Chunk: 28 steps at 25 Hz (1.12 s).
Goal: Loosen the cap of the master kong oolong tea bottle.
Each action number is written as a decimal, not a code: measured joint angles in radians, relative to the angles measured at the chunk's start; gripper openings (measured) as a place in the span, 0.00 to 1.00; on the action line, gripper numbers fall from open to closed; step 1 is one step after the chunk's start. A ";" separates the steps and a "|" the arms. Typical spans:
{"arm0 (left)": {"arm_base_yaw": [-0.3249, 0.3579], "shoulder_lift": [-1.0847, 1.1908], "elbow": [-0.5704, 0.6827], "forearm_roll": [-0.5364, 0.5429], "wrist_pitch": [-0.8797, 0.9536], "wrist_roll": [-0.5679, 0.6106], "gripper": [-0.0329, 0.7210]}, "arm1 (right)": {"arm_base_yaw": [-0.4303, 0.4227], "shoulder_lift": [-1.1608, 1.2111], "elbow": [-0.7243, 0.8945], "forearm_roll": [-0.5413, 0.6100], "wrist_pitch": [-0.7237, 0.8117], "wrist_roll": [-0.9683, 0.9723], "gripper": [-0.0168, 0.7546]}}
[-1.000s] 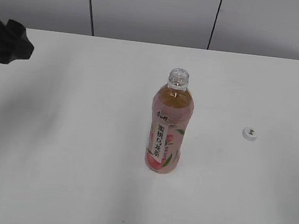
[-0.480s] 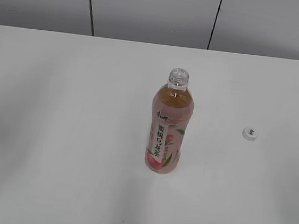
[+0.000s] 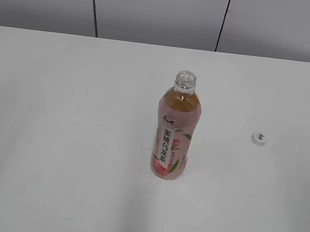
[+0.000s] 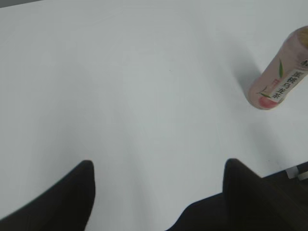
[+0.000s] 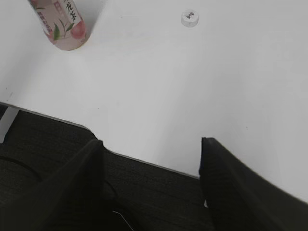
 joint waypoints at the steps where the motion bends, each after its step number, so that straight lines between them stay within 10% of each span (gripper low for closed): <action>1: -0.001 -0.029 0.000 0.001 0.026 0.000 0.71 | 0.000 0.000 0.000 0.000 0.000 0.000 0.63; 28: -0.001 -0.485 0.317 -0.007 -0.097 0.016 0.70 | 0.000 0.000 0.000 0.000 0.000 0.000 0.63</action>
